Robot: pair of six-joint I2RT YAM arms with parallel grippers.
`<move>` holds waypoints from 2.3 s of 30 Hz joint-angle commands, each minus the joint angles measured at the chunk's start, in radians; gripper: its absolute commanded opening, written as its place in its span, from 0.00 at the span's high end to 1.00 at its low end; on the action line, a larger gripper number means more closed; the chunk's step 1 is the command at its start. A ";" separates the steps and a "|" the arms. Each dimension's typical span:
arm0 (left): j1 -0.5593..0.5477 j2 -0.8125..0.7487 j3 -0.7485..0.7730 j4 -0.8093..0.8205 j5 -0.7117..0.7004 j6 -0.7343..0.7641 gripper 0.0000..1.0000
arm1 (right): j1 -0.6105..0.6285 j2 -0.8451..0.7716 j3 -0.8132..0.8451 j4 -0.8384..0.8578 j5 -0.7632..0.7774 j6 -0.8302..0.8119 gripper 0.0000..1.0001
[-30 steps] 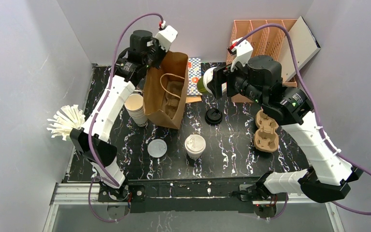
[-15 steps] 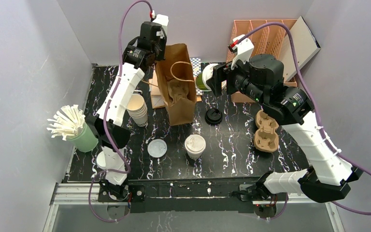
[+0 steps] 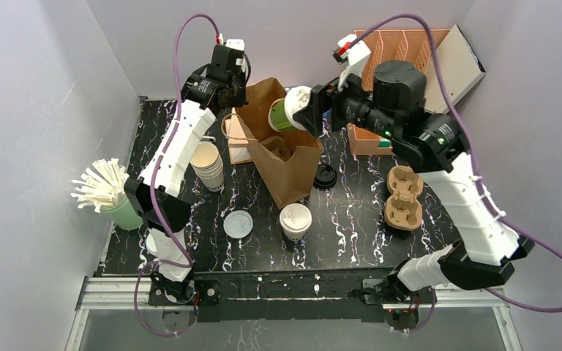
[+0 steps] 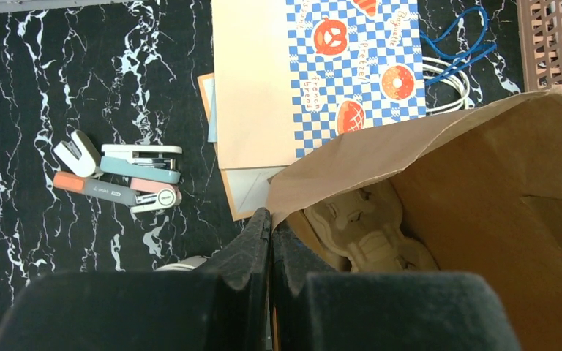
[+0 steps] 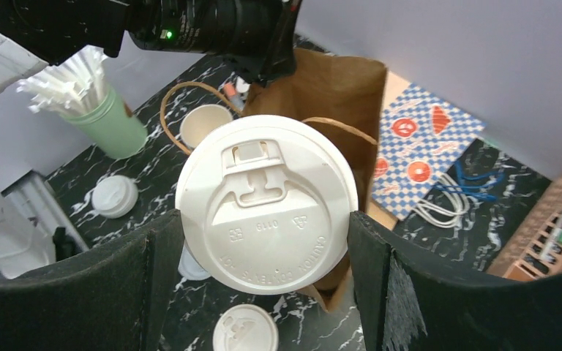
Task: Pack the takeout coffee
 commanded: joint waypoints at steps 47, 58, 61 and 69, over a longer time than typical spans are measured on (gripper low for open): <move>0.001 -0.705 -0.807 0.699 0.400 -0.088 1.00 | 0.282 0.012 -0.699 0.503 0.519 -0.111 0.52; 0.000 -0.639 -0.788 0.779 0.263 -0.061 1.00 | 0.110 0.112 -0.696 0.629 0.372 -0.112 0.56; -0.011 -0.611 -0.754 0.783 0.244 -0.073 1.00 | 0.090 0.104 -0.719 0.673 0.324 -0.109 0.55; -0.216 -0.562 -0.767 0.820 -0.020 0.047 1.00 | 0.088 0.073 -0.743 0.647 0.316 -0.067 0.56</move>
